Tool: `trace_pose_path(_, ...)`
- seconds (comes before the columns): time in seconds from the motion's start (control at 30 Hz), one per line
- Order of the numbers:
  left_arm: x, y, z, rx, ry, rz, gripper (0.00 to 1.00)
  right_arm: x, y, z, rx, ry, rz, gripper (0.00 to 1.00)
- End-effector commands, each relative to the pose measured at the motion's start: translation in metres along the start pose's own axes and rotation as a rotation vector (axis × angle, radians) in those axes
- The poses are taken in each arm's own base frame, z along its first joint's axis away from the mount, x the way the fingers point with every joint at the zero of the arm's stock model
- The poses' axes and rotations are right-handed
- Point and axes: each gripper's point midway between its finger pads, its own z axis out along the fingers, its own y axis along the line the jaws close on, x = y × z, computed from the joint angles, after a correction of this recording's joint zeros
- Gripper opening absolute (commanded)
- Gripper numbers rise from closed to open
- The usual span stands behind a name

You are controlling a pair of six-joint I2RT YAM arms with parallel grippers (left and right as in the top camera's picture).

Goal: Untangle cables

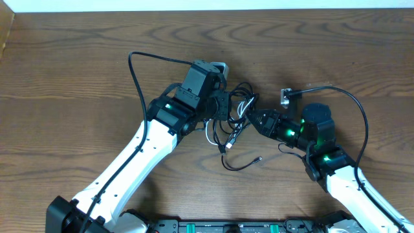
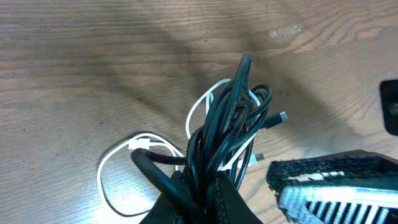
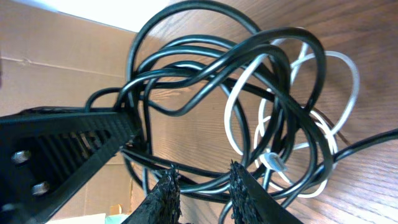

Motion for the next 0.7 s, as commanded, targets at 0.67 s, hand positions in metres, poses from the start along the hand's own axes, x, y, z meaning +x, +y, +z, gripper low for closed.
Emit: trace_pose_path(0.67,0.009,-0.021,-0.001,0.076,0.03,0.012,0.08,-0.004,0.005,0.002,0.006,-0.037,-0.035,0.33)
